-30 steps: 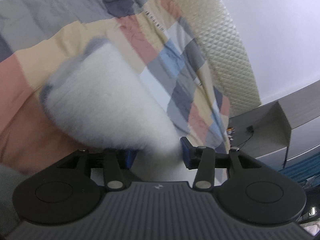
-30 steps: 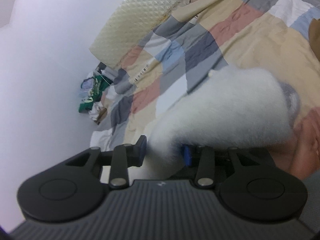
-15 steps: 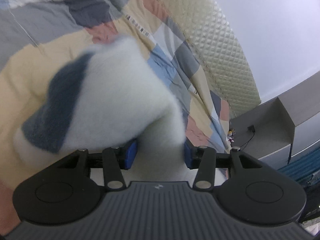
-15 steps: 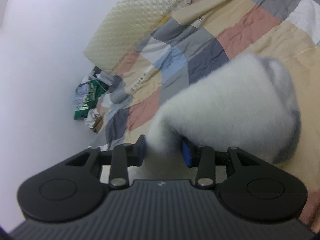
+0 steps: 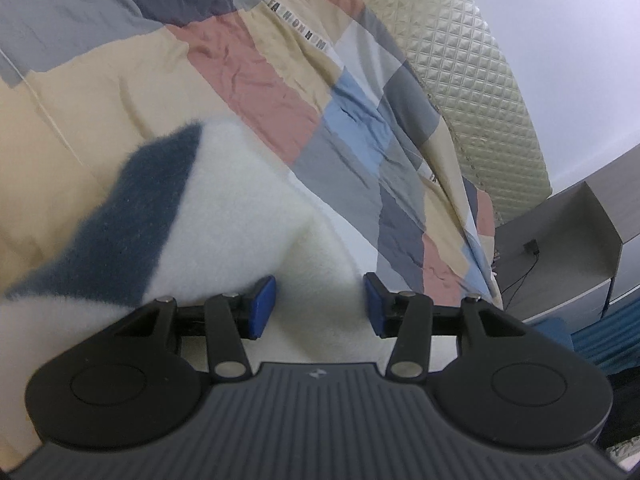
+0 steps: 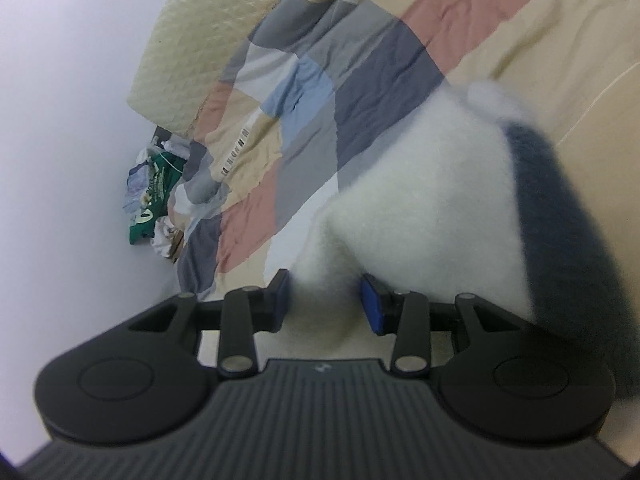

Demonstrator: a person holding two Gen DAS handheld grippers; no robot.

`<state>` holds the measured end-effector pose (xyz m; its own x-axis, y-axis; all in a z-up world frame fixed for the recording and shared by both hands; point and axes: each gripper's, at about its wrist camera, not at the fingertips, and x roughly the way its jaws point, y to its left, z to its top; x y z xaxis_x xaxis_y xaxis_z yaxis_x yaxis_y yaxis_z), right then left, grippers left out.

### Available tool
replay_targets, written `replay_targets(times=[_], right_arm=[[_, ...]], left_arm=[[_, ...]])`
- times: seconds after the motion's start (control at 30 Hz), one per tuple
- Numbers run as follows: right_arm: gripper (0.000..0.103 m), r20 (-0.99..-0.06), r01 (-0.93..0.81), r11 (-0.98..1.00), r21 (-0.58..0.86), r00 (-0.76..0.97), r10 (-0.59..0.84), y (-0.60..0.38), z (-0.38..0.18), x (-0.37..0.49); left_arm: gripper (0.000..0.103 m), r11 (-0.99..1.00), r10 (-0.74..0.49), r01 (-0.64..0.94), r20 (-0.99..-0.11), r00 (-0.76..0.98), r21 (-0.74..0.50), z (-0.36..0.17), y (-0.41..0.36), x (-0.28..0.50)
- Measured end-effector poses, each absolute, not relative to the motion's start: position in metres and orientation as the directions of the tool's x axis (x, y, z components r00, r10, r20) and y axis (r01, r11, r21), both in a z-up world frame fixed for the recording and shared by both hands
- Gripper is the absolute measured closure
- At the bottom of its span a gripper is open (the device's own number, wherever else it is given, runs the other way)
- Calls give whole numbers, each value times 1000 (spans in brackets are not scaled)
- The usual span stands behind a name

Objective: Fold large clothes

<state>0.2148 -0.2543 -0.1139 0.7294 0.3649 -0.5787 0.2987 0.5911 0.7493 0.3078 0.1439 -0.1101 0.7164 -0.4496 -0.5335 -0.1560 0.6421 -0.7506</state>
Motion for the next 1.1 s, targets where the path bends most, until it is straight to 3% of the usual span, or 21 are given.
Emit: replay_targets(times=[0.23,0.3,0.33,0.43,0.47,0.6,0.83,1.03,1.1], right_arm=[[61,-540,275,557,784,744,393,-261,-119,220],[59,-531,260,562,785,750,394,-259,-110,215],[57,-525,250,570,783,757,389,-259,-105,213],[28,-479,186,600,778,793,376,-257,-83,200],[27,-463,161,610,776,803,376,-257,-76,196],[27,-463,129,701,702,830,311,-260,-53,179],[27,-617,349,883,313,782,-90,-270,-45,177],[28,-692,393,812,432,722,19,-287,-86,200],[38,-703,386,811,439,710,43,-284,-96,208]], left_arm=[[48,669,-445,-112,-517,731,-735,-100,145,310],[30,686,-438,-74,-492,752,-724,-89,146,301],[27,697,-438,-48,-478,762,-716,-82,146,296],[25,760,-408,9,-466,785,-650,-61,143,279],[25,787,-383,14,-470,795,-617,-55,142,274],[24,870,-239,-55,-519,821,-489,-46,145,262],[24,908,11,-281,-653,757,-310,-75,160,284],[24,877,-24,-317,-691,722,-361,-106,168,299],[27,857,-70,-313,-694,716,-410,-110,171,299]])
